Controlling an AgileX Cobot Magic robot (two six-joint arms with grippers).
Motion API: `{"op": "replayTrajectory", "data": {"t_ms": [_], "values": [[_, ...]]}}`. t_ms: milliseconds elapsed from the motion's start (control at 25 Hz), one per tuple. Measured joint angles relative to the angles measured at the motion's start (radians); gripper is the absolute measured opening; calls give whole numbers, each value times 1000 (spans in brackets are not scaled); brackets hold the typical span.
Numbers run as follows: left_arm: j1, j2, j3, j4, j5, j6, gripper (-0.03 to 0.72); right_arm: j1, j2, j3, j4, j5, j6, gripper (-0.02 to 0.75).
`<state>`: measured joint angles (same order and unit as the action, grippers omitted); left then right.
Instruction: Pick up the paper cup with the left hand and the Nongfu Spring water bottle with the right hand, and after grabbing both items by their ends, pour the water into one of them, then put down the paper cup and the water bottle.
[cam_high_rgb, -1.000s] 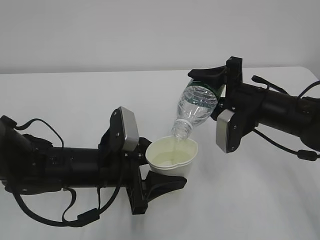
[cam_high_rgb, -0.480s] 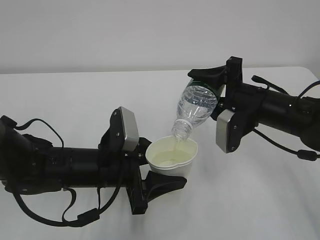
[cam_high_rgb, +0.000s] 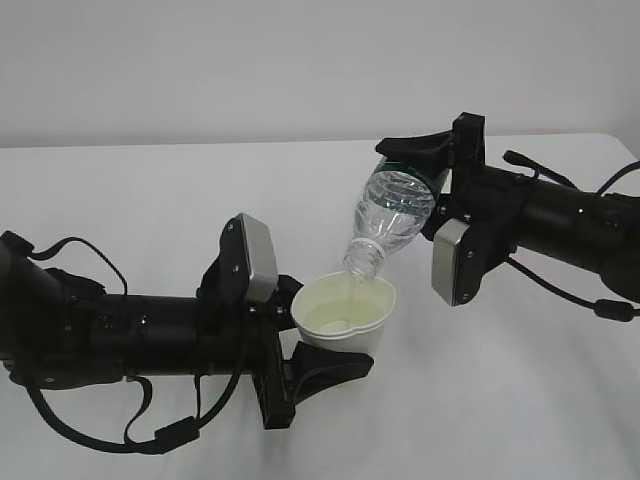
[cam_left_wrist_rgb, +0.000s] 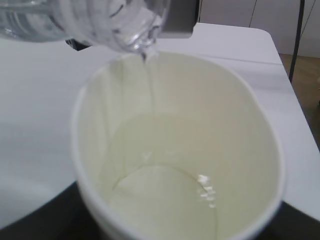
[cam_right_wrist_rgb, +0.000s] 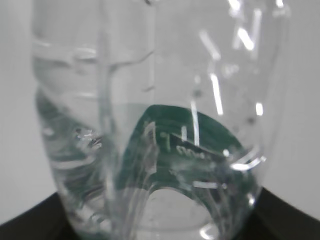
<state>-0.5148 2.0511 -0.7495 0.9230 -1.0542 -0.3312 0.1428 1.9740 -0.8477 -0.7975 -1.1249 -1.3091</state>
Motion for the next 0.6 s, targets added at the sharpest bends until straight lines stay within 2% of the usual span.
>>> {"op": "replayTrajectory", "data": {"t_ms": [600], "values": [[0, 0, 0, 0, 2, 0, 456, 0, 0, 0, 0, 0, -18, 467]]}}
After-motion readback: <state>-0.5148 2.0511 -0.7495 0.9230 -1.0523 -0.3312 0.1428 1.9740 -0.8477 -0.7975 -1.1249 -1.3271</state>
